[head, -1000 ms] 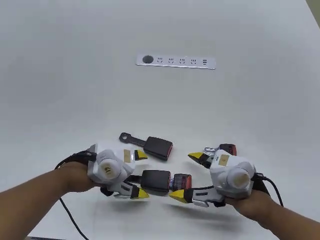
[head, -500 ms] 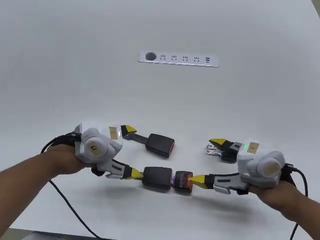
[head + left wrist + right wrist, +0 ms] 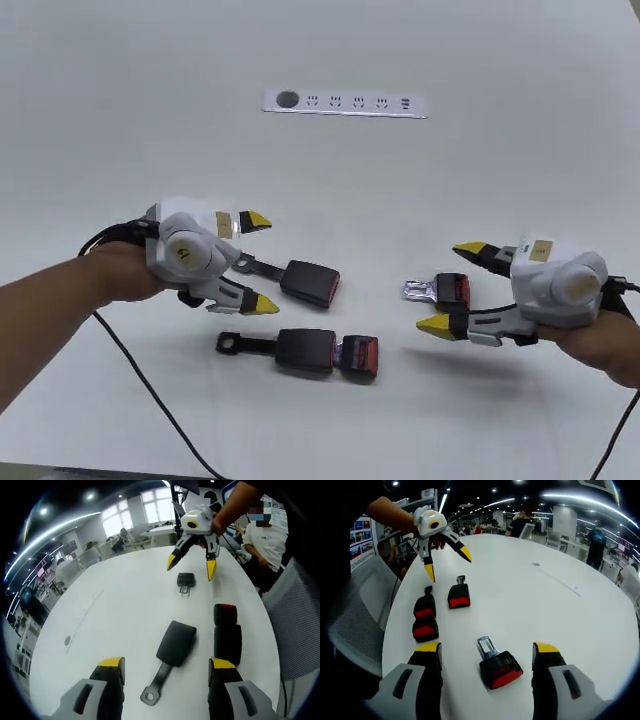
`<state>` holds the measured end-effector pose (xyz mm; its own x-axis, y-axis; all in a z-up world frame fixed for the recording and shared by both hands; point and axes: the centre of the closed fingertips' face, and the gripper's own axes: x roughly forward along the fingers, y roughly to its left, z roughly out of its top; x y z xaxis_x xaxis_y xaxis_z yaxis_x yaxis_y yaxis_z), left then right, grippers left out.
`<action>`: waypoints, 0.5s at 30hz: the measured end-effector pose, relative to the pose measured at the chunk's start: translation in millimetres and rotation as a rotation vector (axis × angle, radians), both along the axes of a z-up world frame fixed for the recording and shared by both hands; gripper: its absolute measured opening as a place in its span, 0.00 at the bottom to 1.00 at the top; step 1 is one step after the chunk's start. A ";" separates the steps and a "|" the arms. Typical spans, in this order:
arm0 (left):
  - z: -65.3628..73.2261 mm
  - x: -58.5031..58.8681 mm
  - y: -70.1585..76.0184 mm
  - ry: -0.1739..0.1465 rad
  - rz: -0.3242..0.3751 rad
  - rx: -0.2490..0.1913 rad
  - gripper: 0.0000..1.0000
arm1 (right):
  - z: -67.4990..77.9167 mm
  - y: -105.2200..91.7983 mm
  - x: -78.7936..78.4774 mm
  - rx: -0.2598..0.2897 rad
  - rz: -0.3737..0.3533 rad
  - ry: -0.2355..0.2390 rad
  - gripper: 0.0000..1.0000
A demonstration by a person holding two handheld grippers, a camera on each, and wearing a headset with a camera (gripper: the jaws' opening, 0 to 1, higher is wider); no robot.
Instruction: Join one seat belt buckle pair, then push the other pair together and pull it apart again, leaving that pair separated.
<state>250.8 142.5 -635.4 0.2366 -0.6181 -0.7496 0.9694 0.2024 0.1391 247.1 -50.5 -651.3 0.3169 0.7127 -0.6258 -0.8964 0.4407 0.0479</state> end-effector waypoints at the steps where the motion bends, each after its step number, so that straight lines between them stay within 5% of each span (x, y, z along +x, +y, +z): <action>1: -1.1 0.3 -2.2 0.010 -0.008 0.001 0.69 | -1.6 -3.2 2.4 -0.003 0.002 0.003 0.73; 4: -2.7 0.3 -10.0 0.018 -0.046 0.002 0.67 | -8.6 -8.4 4.5 -0.011 0.023 0.021 0.73; 10: -14.1 -6.0 -21.3 0.090 -0.126 0.004 0.61 | -16.1 -11.7 2.5 -0.022 0.060 0.059 0.69; 15: -24.6 0.0 -25.7 0.105 -0.150 0.020 0.59 | -24.3 -16.6 2.8 -0.050 0.093 0.068 0.66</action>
<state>250.8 116.8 -660.0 0.0627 -0.6251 -0.7780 0.9979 0.0522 0.0385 249.8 -67.1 -675.7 0.2061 0.7046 -0.6790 -0.9290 0.3589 0.0903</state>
